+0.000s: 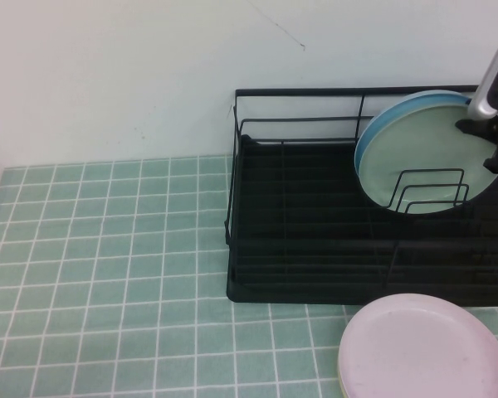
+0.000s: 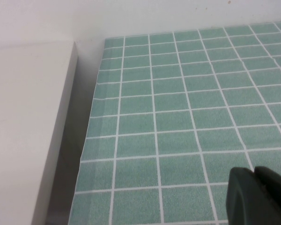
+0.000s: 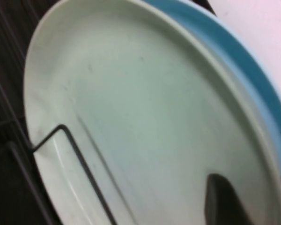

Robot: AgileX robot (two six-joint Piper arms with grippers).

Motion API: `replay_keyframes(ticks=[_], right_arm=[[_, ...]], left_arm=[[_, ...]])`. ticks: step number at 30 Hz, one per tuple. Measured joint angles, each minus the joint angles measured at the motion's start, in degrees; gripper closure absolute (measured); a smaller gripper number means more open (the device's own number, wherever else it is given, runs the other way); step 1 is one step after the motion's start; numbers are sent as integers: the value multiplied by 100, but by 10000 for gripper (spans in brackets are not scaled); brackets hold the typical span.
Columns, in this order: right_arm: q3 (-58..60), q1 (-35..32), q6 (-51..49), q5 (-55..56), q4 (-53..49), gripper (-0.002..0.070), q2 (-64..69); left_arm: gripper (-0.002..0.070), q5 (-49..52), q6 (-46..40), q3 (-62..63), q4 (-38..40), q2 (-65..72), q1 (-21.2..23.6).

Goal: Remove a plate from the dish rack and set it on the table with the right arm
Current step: Grasp the plate from the shelf, then place the plate from the table

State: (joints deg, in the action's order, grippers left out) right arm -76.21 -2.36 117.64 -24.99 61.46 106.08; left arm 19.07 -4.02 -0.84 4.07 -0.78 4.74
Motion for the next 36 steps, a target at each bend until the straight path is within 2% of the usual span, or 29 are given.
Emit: replay_keyframes(ticks=[8, 14, 17, 22, 27, 33, 36], right_arm=[[0, 0, 110, 96, 47, 599, 0], [0, 0, 32, 21, -76, 605, -403], [0, 0, -404, -30, -485, 606, -853], [0, 0, -2145, -407, -1683, 607, -1648], [0, 0, -4794, -1494, -2945, 608, -2518], [60, 0, -7374, -3123, -3443, 608, -3245], [487, 20, -7985, -3452, -3453, 608, -3594]], left_arm=[[678, 0, 0, 0, 0, 0, 0], [678, 0, 0, 0, 0, 0, 0], [678, 0, 0, 0, 0, 0, 0], [678, 0, 0, 0, 0, 0, 0], [678, 0, 0, 0, 0, 0, 0], [678, 0, 10, 0, 0, 0, 0], [678, 0, 10, 0, 0, 0, 0]])
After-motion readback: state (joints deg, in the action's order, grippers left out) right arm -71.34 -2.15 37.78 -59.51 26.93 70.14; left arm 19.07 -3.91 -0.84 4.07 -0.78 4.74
